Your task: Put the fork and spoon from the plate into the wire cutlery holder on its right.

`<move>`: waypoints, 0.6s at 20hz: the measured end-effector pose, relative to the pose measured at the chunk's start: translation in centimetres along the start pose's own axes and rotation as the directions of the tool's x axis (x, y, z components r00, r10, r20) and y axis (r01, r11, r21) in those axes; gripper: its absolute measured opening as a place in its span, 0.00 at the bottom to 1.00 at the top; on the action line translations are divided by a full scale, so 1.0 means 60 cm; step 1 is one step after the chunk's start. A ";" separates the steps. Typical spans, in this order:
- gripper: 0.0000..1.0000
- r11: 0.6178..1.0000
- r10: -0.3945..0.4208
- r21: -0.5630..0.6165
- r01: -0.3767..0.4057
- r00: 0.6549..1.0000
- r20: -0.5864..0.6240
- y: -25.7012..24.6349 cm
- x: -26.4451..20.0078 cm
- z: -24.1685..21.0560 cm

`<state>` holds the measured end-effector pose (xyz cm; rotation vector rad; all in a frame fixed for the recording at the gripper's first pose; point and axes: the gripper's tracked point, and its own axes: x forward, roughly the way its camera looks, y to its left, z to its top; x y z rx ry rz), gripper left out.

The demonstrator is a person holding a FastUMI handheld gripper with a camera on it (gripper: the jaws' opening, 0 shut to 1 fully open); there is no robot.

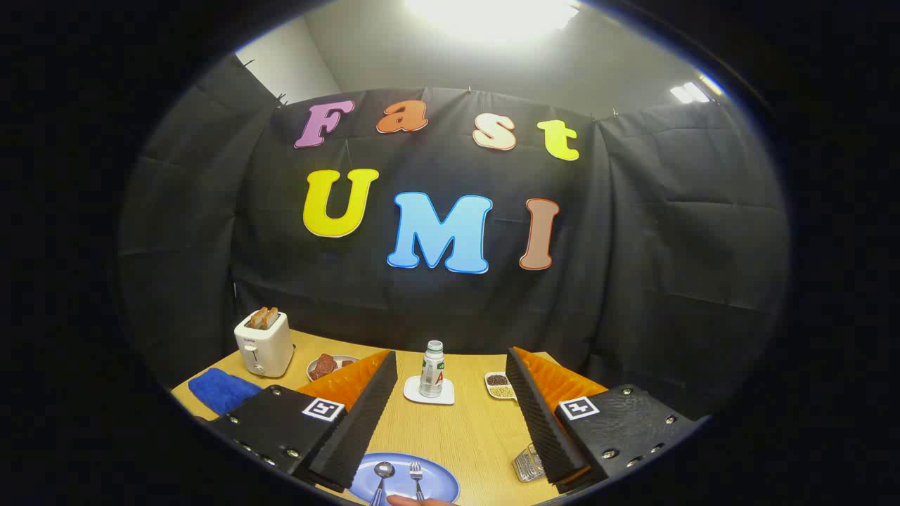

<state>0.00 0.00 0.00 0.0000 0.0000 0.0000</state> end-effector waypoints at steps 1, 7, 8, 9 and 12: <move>0.95 1.000 0.002 -0.001 -0.002 1.000 0.000 0.001 0.000 -0.001; 0.95 1.000 0.000 -0.001 0.000 1.000 -0.003 0.000 -0.001 0.000; 0.95 1.000 0.000 -0.001 0.000 1.000 -0.001 0.000 -0.002 0.001; 0.95 1.000 0.001 0.000 -0.001 1.000 0.000 0.000 -0.003 0.000; 0.95 1.000 0.005 0.000 -0.005 1.000 0.001 0.001 -0.008 0.001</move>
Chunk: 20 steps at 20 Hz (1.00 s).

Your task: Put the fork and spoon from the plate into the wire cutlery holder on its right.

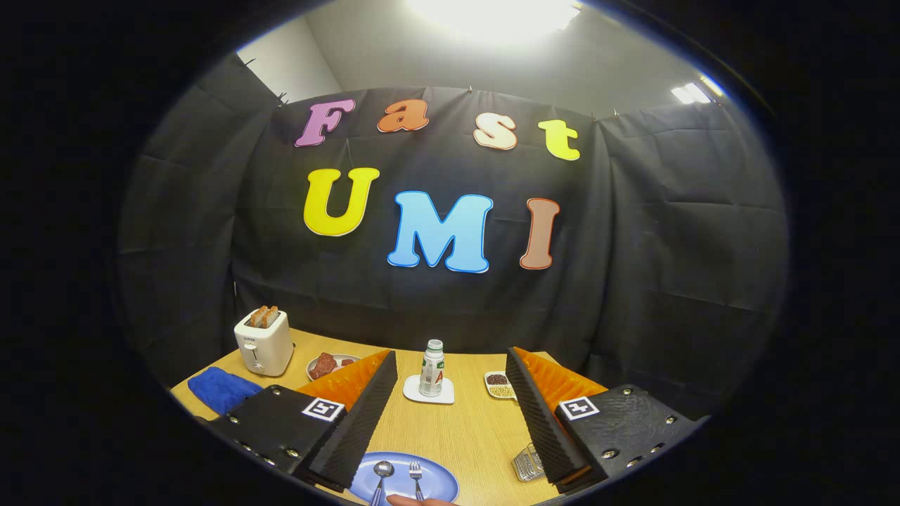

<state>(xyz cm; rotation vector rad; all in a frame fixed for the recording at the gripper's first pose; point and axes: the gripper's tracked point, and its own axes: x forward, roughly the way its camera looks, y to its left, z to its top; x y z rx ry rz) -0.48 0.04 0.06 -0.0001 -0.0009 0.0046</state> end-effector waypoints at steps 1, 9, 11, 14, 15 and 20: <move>0.95 1.000 0.001 -0.002 -0.001 1.000 -0.002 0.001 0.003 -0.003; 0.95 0.999 0.033 -0.029 -0.036 0.994 -0.108 0.017 0.015 -0.063; 0.95 0.998 0.048 -0.036 -0.054 0.988 -0.144 0.025 0.017 -0.083; 0.95 0.993 0.080 -0.060 -0.098 0.965 -0.250 0.041 0.019 -0.136; 0.95 0.991 0.086 -0.071 -0.111 0.954 -0.287 0.046 0.018 -0.154; 0.95 0.967 0.120 -0.143 -0.212 0.870 -0.479 0.065 0.007 -0.258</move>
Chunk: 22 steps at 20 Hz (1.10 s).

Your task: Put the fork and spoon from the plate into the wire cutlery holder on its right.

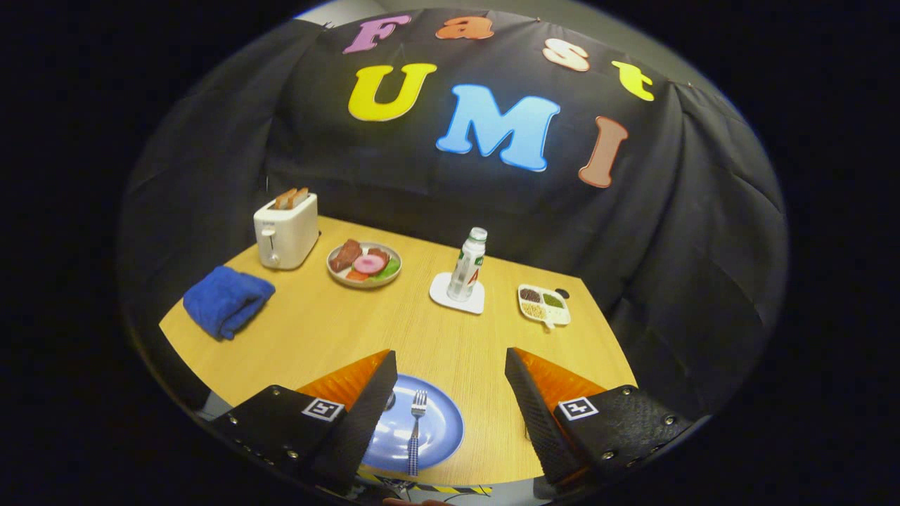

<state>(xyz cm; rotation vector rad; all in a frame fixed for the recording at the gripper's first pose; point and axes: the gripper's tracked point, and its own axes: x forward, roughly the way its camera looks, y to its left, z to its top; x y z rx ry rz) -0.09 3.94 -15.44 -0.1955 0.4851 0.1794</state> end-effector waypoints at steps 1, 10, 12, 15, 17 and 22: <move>0.95 1.000 0.019 -0.013 -0.019 0.999 -0.046 0.009 0.006 -0.023; 0.95 0.993 0.113 0.076 -0.091 0.923 -0.367 0.049 0.031 -0.171; 0.95 0.994 0.110 0.067 -0.090 0.896 -0.430 0.049 0.034 -0.200; 0.93 0.992 0.123 0.076 -0.098 0.862 -0.491 0.056 0.040 -0.232; 0.93 0.994 0.111 0.062 -0.093 0.836 -0.537 0.054 0.046 -0.253; 0.51 0.992 0.111 0.023 -0.126 0.750 -0.652 0.066 0.048 -0.308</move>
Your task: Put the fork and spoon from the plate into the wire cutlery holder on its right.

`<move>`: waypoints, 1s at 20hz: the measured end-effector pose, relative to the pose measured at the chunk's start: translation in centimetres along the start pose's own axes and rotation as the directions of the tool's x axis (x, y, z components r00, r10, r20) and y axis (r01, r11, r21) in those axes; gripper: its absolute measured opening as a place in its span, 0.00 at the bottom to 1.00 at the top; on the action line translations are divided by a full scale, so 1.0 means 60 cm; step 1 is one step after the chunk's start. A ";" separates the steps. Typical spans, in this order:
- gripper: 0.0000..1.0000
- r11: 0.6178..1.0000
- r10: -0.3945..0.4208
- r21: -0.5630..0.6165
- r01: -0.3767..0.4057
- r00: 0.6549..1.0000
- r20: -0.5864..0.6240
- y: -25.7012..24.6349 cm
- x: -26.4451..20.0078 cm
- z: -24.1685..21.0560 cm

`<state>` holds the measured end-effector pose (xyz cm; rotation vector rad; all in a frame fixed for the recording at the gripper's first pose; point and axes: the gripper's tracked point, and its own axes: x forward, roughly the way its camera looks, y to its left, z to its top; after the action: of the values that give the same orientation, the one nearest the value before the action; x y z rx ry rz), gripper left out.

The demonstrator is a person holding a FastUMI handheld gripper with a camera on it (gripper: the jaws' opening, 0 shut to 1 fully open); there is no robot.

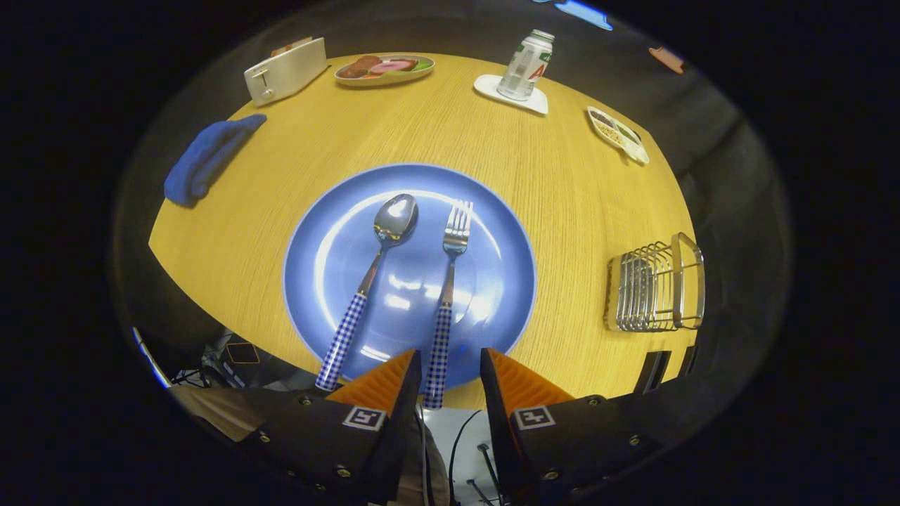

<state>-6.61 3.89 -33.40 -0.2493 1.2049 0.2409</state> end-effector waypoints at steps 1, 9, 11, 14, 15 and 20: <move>0.52 1.000 -0.006 -0.010 0.006 1.000 -0.001 0.000 0.002 0.002; 0.15 0.996 0.089 0.023 -0.087 0.986 -0.141 0.024 0.023 -0.010; 0.01 0.992 0.130 0.023 -0.128 0.977 -0.171 0.024 0.023 -0.013; 0.01 0.984 0.174 0.000 -0.177 0.968 -0.179 0.002 0.002 -0.009; 0.01 0.980 0.194 -0.003 -0.198 0.963 -0.188 -0.007 -0.009 -0.010; 0.01 0.973 0.168 -0.109 -0.202 0.951 -0.261 -0.097 -0.067 -0.021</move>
<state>-7.26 -2.24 -29.69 -0.2902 1.4677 0.4670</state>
